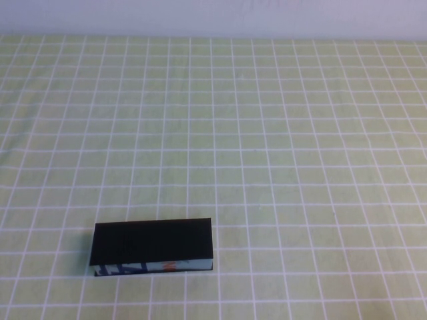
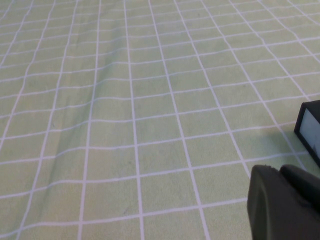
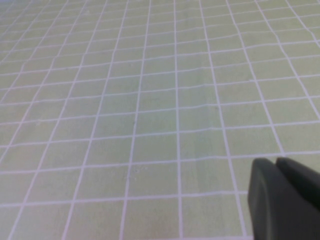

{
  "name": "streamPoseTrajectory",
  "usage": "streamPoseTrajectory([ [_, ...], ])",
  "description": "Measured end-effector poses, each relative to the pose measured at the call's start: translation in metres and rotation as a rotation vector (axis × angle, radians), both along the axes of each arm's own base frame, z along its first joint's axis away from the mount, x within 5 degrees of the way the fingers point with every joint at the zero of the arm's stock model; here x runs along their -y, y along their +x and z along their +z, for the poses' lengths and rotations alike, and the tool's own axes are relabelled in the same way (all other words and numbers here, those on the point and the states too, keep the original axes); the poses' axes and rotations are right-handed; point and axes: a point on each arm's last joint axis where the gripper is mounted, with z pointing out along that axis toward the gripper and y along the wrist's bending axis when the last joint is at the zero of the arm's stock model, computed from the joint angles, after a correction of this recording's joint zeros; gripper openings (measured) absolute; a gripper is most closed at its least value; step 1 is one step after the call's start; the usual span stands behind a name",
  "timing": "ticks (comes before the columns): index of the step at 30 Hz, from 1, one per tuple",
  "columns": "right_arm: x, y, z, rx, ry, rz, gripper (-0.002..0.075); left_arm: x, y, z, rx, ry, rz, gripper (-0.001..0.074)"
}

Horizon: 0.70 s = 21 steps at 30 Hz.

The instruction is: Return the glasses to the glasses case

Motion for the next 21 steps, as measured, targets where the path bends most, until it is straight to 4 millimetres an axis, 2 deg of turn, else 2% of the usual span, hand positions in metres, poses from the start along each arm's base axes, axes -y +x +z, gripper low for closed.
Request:
streamPoseTrajectory([
  [21, 0.0, 0.0, 0.0, 0.0, 0.0, 0.0, -0.0011, 0.0, 0.0, -0.0001, -0.001, 0.0, 0.0, -0.0002],
])
